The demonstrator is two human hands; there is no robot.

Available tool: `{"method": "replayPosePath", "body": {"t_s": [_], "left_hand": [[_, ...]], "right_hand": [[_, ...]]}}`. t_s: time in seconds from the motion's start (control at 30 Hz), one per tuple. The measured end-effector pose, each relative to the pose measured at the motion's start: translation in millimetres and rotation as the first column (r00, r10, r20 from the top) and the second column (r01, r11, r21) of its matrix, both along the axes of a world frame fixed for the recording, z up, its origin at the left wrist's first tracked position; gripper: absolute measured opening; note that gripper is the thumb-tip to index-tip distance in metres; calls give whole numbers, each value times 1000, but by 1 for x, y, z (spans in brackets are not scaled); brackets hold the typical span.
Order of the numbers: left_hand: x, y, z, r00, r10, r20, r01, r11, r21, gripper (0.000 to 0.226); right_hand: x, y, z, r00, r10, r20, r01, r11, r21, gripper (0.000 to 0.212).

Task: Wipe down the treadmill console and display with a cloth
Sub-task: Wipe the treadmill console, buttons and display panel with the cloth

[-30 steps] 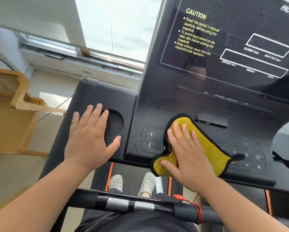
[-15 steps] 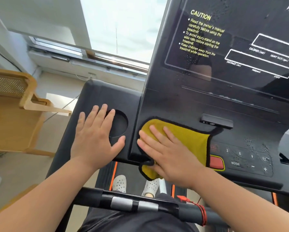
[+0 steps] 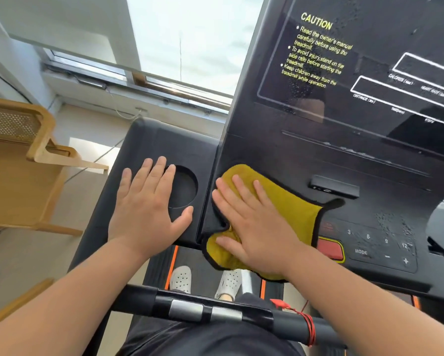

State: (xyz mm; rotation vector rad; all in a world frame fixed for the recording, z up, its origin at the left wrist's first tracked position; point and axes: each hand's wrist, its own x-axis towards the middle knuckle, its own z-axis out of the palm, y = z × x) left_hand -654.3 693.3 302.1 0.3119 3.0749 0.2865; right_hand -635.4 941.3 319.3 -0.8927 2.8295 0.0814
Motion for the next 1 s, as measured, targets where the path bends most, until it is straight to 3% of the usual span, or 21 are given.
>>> {"method": "replayPosePath", "body": {"t_s": [0.1, 0.17, 0.33, 0.47, 0.6, 0.7, 0.87, 1.0], "left_hand": [[0, 1, 1, 1000, -5, -1, 5, 1000, 4, 81], [0, 1, 1, 1000, -5, 5, 5, 1000, 1, 81], [-1, 1, 2, 1000, -1, 8, 1, 1000, 11, 82], [0, 0, 0, 1000, -2, 13, 2, 1000, 7, 81], [0, 0, 1, 1000, -2, 10, 2, 1000, 10, 80], [0, 0, 1, 1000, -4, 2, 4, 1000, 23, 80], [0, 0, 2, 1000, -4, 7, 3, 1000, 26, 81], [0, 0, 2, 1000, -3, -1, 3, 1000, 27, 81]], "right_hand": [[20, 16, -4, 960, 279, -17, -277, 959, 60, 78], [11, 27, -3, 937, 349, -13, -347, 935, 75, 75], [-58, 24, 11, 991, 136, -12, -135, 989, 52, 72], [-41, 8, 4, 999, 25, -37, -25, 1000, -9, 73], [17, 11, -7, 968, 249, -27, -249, 969, 5, 76], [9, 25, -6, 935, 354, -8, -354, 935, 12, 77], [-54, 33, 10, 986, 169, 5, -169, 985, 34, 77], [-33, 4, 3, 1000, -3, -29, 2, 1000, -13, 80]]}}
